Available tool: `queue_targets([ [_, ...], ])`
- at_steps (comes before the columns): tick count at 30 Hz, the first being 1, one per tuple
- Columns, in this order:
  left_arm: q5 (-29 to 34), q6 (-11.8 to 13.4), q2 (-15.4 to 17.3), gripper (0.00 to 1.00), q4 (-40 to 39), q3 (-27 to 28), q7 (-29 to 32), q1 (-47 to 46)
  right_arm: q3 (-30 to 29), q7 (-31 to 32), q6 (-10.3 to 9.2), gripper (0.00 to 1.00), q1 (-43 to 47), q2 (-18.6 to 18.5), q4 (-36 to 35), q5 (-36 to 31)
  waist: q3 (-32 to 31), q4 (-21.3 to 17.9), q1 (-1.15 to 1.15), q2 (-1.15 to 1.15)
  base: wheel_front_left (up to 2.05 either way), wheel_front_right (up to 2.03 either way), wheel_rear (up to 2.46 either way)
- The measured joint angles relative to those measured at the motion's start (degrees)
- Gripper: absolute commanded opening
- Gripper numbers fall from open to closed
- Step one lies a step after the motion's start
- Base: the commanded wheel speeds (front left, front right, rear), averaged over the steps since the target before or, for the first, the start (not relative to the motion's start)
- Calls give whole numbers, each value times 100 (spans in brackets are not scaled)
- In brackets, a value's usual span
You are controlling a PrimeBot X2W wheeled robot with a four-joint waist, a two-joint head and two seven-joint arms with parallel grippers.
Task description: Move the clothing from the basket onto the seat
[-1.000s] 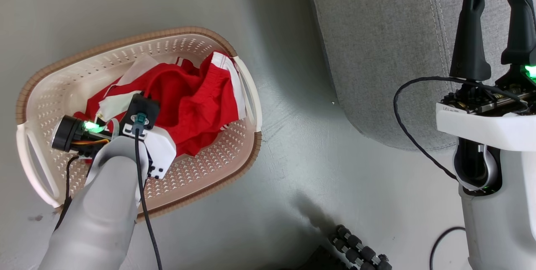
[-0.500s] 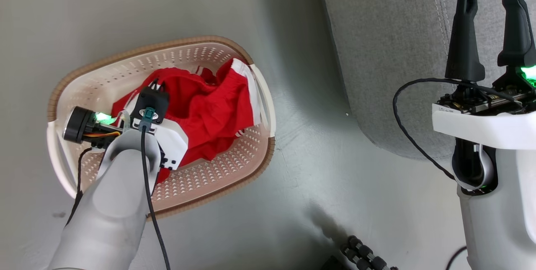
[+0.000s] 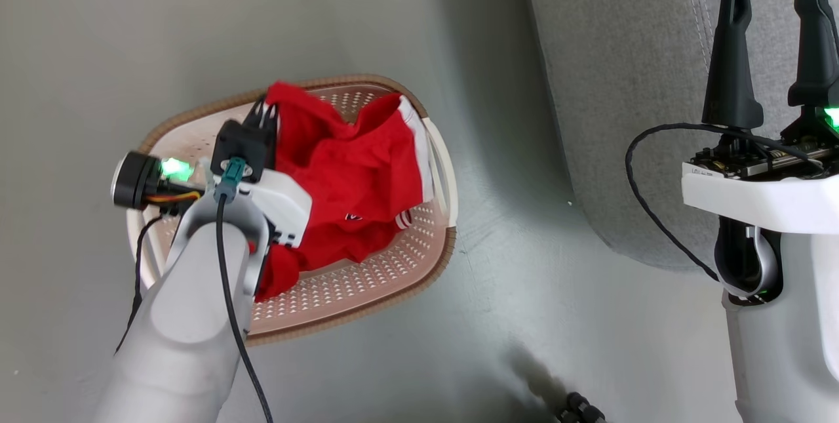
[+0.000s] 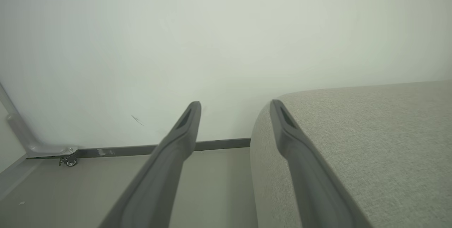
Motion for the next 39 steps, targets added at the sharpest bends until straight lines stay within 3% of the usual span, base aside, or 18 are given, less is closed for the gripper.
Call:
queue_targets([
  [19,-255,57,-132,0,-2030,52,-21,569,-141,0,0,100,13,-10,62,-348,-584,511,0,0,0,0,0],
  [31,-299,56,-132,0,-2873,65,-34,988,-137,0,0,100,36,-29,158,-448,-1036,784,0,0,0,0,0],
  [39,-299,56,-83,0,-3323,75,-47,1150,188,0,2,100,240,-44,345,-633,-1352,929,0,0,0,0,0],
])
